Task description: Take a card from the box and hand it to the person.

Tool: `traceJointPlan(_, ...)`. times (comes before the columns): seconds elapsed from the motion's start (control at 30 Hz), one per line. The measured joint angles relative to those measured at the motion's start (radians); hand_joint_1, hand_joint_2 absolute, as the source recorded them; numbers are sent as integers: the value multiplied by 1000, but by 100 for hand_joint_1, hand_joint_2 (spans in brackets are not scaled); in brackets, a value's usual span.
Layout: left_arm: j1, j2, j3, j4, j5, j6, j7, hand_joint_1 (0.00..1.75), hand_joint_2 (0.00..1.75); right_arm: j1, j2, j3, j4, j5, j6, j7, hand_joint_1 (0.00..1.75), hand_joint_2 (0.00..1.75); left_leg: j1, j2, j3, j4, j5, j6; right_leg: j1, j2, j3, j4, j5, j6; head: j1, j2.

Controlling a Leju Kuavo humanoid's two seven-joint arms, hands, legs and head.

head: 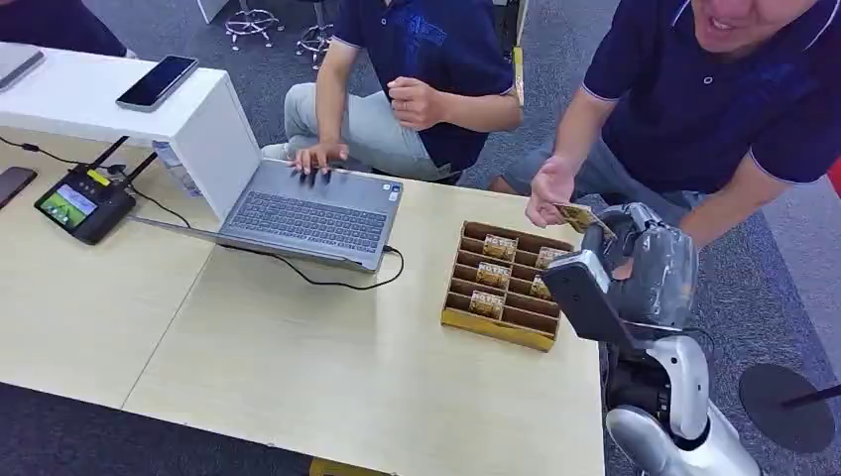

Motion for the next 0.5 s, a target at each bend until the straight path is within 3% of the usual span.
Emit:
traceJointPlan(0.23,-3,0,2,0,0,-16,10,0,175,11,0,2,-16,-109,-43,-89,175,175,0,0,-1,0,0,0,0,0,0,0,0,0,0,0)
traceJointPlan(0.43,-6,0,2,0,0,-11,23,0,175,23,21,14,46,-139,-46,-138,175,175,0,0,-1,0,0,0,0,-1,0,0,0,0,0,0)
traceJointPlan(0.47,-6,0,2,0,0,-9,23,0,175,25,24,17,56,-139,-46,-142,129,175,0,0,-1,0,0,0,0,-1,0,0,0,0,0,0)
traceJointPlan(0.5,-6,0,2,0,0,-7,23,0,175,27,28,19,64,-138,-46,-142,0,175,0,0,-1,0,0,0,0,-1,0,0,0,0,0,0)
